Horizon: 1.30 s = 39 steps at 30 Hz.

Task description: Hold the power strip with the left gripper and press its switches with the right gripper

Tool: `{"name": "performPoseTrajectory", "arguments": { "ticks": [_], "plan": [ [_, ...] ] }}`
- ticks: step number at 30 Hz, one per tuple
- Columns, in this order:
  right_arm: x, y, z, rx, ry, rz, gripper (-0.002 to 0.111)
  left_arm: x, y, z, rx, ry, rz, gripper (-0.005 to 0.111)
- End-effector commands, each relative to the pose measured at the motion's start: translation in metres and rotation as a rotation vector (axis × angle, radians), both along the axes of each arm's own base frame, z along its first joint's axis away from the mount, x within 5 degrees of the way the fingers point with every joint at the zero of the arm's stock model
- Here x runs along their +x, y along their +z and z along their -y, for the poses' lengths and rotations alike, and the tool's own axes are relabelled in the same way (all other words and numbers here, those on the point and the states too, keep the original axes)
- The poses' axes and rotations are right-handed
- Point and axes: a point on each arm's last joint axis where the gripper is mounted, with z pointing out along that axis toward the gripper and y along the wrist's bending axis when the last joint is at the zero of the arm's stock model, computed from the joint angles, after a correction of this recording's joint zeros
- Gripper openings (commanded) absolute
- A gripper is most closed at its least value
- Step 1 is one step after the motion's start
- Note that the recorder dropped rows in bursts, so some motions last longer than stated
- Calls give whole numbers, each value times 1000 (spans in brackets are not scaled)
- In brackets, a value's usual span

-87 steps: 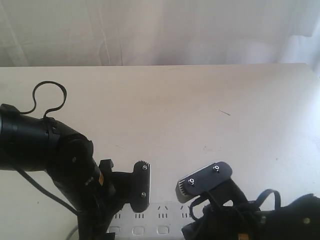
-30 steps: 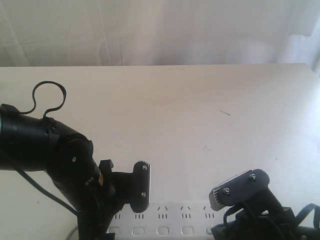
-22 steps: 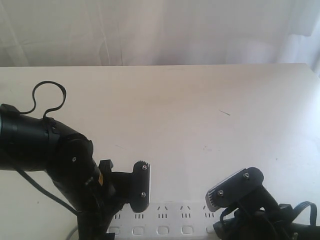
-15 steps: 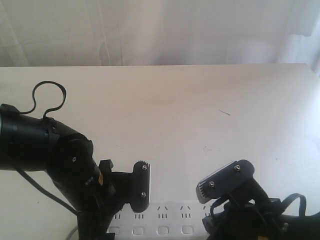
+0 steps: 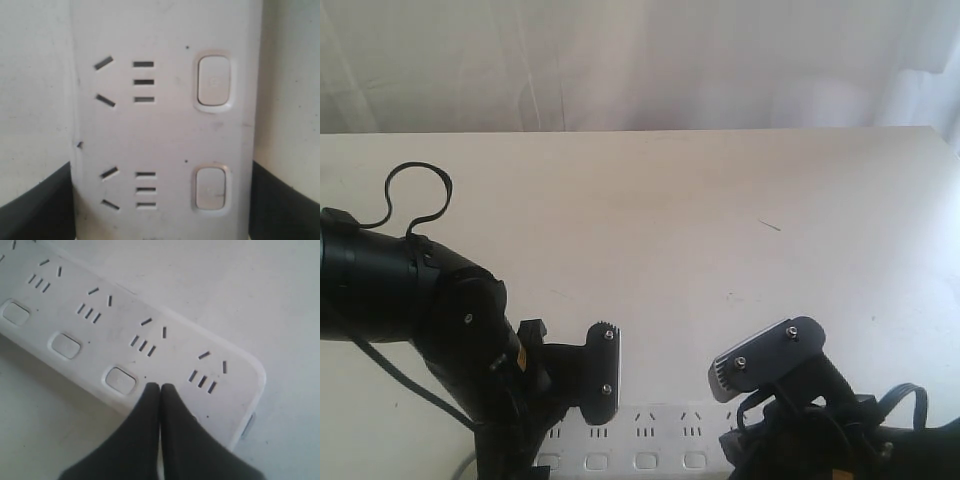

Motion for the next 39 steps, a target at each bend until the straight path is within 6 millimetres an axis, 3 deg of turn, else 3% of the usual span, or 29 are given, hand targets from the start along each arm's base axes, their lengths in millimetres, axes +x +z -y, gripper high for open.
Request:
{"name": "performPoseTrajectory", "arguments": {
  "ticks": [1, 11, 31, 39],
  "plan": [
    [2, 0, -1, -4, -12, 5, 0, -10, -14, -5, 63, -29, -69, 0],
    [5, -27, -1, -125, -26, -55, 0, -10, -14, -5, 63, -29, -69, 0],
    [0, -29, -5, -103, 16, -115, 0, -11, -14, -6, 71, -30, -81, 0],
    [-7, -38, 7, -146, 8, -132, 0, -11, -14, -6, 71, -30, -81, 0]
  ]
}}
